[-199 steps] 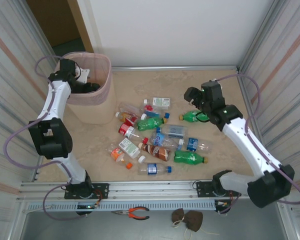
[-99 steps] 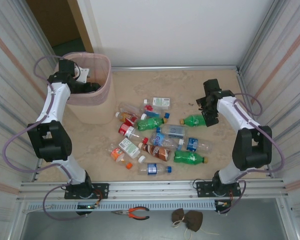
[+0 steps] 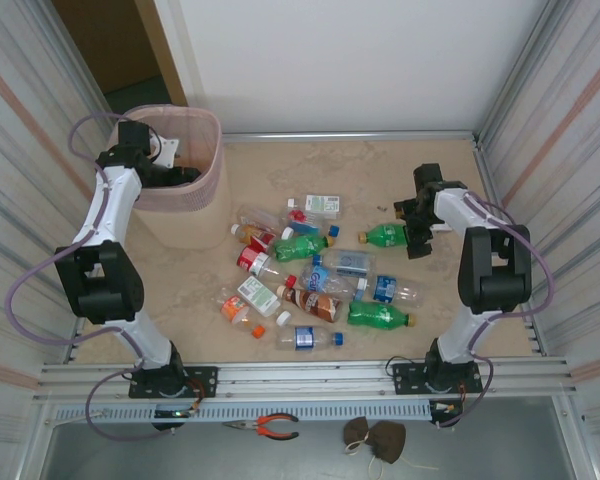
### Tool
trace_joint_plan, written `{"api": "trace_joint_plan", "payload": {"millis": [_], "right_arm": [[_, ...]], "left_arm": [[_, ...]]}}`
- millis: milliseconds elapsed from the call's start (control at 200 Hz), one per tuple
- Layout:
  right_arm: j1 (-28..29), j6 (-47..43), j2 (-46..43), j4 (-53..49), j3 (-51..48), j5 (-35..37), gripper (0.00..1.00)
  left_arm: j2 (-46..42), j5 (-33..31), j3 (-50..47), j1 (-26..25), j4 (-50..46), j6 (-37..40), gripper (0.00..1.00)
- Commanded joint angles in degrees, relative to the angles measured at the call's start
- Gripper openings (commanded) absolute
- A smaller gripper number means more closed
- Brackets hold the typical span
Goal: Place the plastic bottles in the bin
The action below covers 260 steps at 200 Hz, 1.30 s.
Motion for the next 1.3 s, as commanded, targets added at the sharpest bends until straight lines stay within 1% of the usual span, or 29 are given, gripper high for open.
{"api": "trace_joint_plan", "payload": {"millis": [0,180,311,446,746,852,982,1137,1298], "right_arm": [[-0.9,-1.3,2.5,1.8,0.3,-2.5,0.98],[-1.6,-2.1,5.1,4.8,-0.5,-3.7,0.92],[-2.8,-2.0,5.7,7.5,-2.0,-4.9,0.85],[-3.7,-2.3,5.3,9.2,-3.3,-5.0,0.78],[-3.9,-2.9,3.5,10.5,-4.4,-3.8,0.65],[-3.9,-2.8,2.9,11.2,-5.7,-3.5,0.62],[-3.9,-3.4,2.6,12.0,-6.5,-3.6,0.61],[-4.0,-5.7,2.3,12.2,-6.0,-3.2,0.61],[-3.9,-7.1,1.0,13.2,-5.5,-3.8,0.6]], "left_arm": [[-3.3,1.0,-0.7,0.6,0.1,0.4,0.73],[-3.3,1.0,-0.8,0.6,0.2,0.5,0.73],[-3.2,0.7,-0.9,0.6,0.3,0.5,0.73],[-3.2,0.7,-0.9,0.6,0.3,0.6,0.73],[-3.7,0.4,-0.5,1.1,2.1,1.2,0.73],[-4.3,0.2,0.5,1.4,2.1,0.8,0.73],[-6.4,-1.2,0.1,1.4,5.0,-1.1,0.74],[-8.1,1.8,0.8,1.3,8.8,-3.7,0.74],[-9.7,2.7,2.0,0.7,11.3,-6.8,0.74]]}}
